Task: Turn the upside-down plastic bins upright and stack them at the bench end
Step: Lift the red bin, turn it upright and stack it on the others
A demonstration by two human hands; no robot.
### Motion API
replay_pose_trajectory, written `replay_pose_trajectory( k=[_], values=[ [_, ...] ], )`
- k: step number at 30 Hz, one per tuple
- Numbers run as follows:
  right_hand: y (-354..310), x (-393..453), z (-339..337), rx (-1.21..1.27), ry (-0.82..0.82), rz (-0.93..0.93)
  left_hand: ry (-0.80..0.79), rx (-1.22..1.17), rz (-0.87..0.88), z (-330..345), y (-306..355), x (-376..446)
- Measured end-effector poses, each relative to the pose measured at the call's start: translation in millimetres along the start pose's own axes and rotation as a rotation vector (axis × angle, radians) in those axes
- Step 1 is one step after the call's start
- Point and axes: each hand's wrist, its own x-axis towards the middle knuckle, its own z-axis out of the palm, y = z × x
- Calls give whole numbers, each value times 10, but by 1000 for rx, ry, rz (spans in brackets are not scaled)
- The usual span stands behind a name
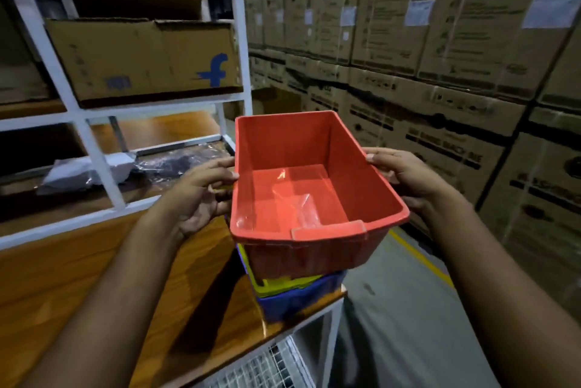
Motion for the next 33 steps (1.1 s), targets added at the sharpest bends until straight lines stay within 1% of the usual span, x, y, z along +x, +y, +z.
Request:
replay_pose_trajectory(
  k=[2, 4, 7, 11, 15, 18, 21, 24, 26, 28, 30, 33],
  values=[
    [47, 230, -92, 0, -46, 25, 31, 10, 8, 83, -22, 54],
    [112, 421, -166, 1, -74, 53, 96, 5, 8, 122, -63, 91],
    [157, 576, -186, 13, -143, 79, 205, -19, -2, 144, -148, 117],
    [202, 735, -159, 19, -252, 85, 295, -31, 21, 141, -230, 58],
    [231, 784, -150, 9, -269, 85, 310, -50, 27, 128, -329, -42],
    [339, 810, -119, 18, -292, 104, 333, -13, 15, 107, -403, -100],
    [487, 856, -76, -64, -290, 133, 374, 9, -3, 88, -481, -141],
    [648, 900, -85, -146, -274, 156, 392, 16, -60, 77, -597, -164],
    [743, 895, -110, -211, -262, 160, 430, 34, -104, 74, -686, -150],
    [832, 876, -140, -309, -224, 156, 485, 41, -150, 65, -779, -136],
    [907, 854, -151, -416, -171, 128, 508, 66, -191, 62, -861, -136],
    [982, 829, -128, -519, -111, 77, 545, 113, -211, 46, -951, -136]
  ],
)
